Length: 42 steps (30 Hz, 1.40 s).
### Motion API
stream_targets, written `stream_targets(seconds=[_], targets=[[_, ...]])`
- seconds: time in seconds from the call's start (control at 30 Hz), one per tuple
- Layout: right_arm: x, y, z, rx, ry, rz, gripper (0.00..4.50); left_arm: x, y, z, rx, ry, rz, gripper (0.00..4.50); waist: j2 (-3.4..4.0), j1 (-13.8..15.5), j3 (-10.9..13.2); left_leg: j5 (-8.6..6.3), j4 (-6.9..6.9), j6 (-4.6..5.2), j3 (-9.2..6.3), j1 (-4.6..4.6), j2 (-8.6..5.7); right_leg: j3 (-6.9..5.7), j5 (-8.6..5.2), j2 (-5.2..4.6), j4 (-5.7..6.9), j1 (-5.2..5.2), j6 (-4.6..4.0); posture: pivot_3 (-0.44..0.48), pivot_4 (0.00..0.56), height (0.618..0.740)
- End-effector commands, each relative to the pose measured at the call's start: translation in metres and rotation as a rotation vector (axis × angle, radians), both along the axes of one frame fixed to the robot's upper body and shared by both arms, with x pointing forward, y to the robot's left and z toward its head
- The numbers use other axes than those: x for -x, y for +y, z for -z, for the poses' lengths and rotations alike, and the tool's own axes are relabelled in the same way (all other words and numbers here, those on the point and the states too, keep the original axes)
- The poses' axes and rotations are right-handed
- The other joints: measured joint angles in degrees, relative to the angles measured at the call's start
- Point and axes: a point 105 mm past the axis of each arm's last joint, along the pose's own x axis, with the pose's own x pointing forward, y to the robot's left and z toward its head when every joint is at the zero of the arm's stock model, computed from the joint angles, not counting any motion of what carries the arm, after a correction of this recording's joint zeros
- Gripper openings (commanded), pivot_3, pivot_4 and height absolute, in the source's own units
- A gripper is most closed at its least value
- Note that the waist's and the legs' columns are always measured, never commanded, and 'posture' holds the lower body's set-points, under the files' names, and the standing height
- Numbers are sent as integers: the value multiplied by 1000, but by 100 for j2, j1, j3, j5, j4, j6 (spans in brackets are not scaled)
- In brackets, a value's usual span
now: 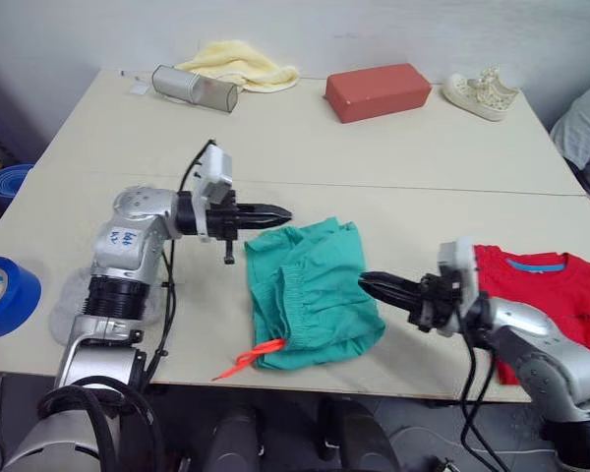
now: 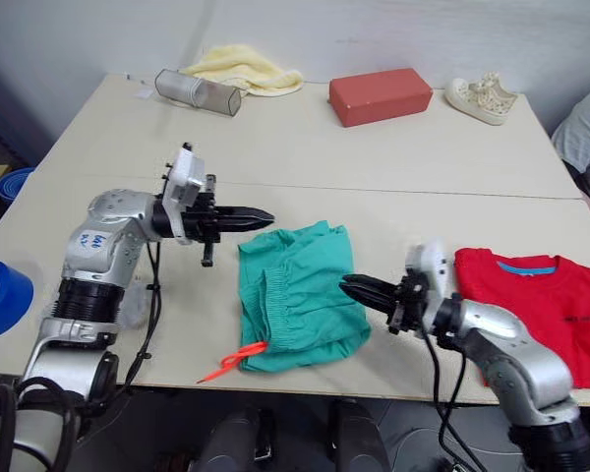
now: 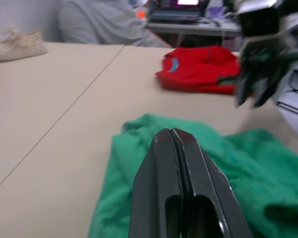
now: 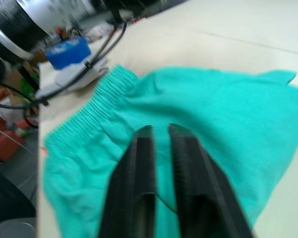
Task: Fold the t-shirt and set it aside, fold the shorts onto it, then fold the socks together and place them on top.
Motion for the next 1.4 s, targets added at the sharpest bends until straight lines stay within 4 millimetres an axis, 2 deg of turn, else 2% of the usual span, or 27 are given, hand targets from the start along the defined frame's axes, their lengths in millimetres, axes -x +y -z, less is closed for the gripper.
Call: stream_targets(seconds=[0.03, 0.17, 0.23, 0.3, 0.37, 0.5, 0.6, 0.67, 0.8, 0.87, 0.93, 1.07, 1.13, 1.23, 1.27, 1.4], targets=[[-11, 14, 12, 103, -108, 38, 41, 26, -21, 12, -36, -1, 129, 0, 1, -21, 0, 3, 1, -4, 6, 2, 0, 0, 0, 1, 0, -1, 1, 0, 150, 740], [-15, 25, 33, 183, -132, 56, 41, 24, -35, 41, -105, -24, 66, 0, 3, -21, 2, 4, 5, -5, 14, 3, -1, 2, 0, 1, 2, -2, 3, 0, 150, 740], [-12, 27, 52, 272, -129, 55, 41, 10, -42, 70, -156, 2, -89, 0, 4, -8, 1, 4, 5, -3, 11, 3, -1, 9, 1, -1, 2, -2, 4, 0, 150, 740], [-12, 27, 58, 302, -138, 67, 41, 2, -44, 80, -160, 11, -180, 0, 3, 0, 2, -2, 5, 10, 2, 6, -3, 30, 1, -6, 2, 5, 5, 0, 150, 740], [-13, 29, 54, 271, -146, 82, 41, -6, -38, 92, -214, 21, -253, 0, 3, -7, 2, -4, 5, 15, 2, 5, -3, 46, 1, -10, 3, 3, 5, 0, 150, 740], [-1, 35, 44, 200, -166, 20, 41, -19, -9, 121, -328, 46, -389, 0, 5, -22, 1, -7, -1, 16, 0, 11, 5, 48, 1, -13, 4, 4, 3, 0, 150, 740], [11, 34, 37, 150, -165, -14, 41, -25, 8, 132, -371, 53, -442, 0, 7, -22, -1, -8, -3, 12, -2, 15, 12, 47, 0, -14, 6, 5, -1, 0, 150, 740], [14, 30, 39, 146, -150, -5, 41, -28, 13, 131, -358, 59, -464, 0, 7, -39, -4, -9, -4, 11, -1, 24, 15, 48, 1, -15, 7, 12, -3, 0, 150, 740], [13, 20, 59, 230, -106, 23, 41, -28, 8, 117, -267, 53, -421, 0, 7, -57, -6, -6, -4, 10, -1, 31, 15, 48, 5, -18, 8, 16, -11, 0, 150, 740], [13, 18, 60, 232, -110, 29, 41, -21, -2, 91, -139, 47, -310, 0, 7, -79, -5, -6, -4, 10, -1, 30, 15, 47, 6, -18, 8, 15, -11, 0, 150, 740], [16, 21, 51, 190, -132, 8, 41, -10, -11, 62, -11, 48, -155, 0, 7, -84, -5, -5, -5, 7, -1, 21, 17, 45, 4, -17, 10, 6, -14, 0, 150, 740], [24, 32, 20, 38, -193, -72, 41, 1, -19, 43, 8, 27, -6, 0, 6, -45, -4, -4, -4, 3, -2, 11, 12, 34, 3, -9, 6, 2, -14, 0, 150, 740], [18, 35, 10, 2, -211, -66, 41, -4, -30, 41, -12, 16, -5, 0, 6, -19, -4, -4, -2, 4, -1, 12, 9, 31, 4, -5, 5, 5, -13, 0, 150, 740], [10, 40, 10, 16, -206, -53, 41, -11, -39, 45, -40, 4, -36, 0, 5, -10, -3, -5, 1, 15, 3, 12, 1, 16, 7, -2, 5, 5, -7, 0, 150, 740], [7, 42, 13, 38, -209, -50, 41, -13, -43, 48, -57, -1, -42, 0, 6, -9, -4, -6, 2, 16, 3, 11, 1, 11, 8, -2, 3, 4, -6, 0, 150, 740], [-9, 57, 39, 178, -203, -65, 41, -26, -58, 85, -186, -20, -135, 0, 6, -11, -3, -7, 2, 19, 5, 8, 0, -6, 7, -2, 2, 0, -6, 0, 150, 740]])
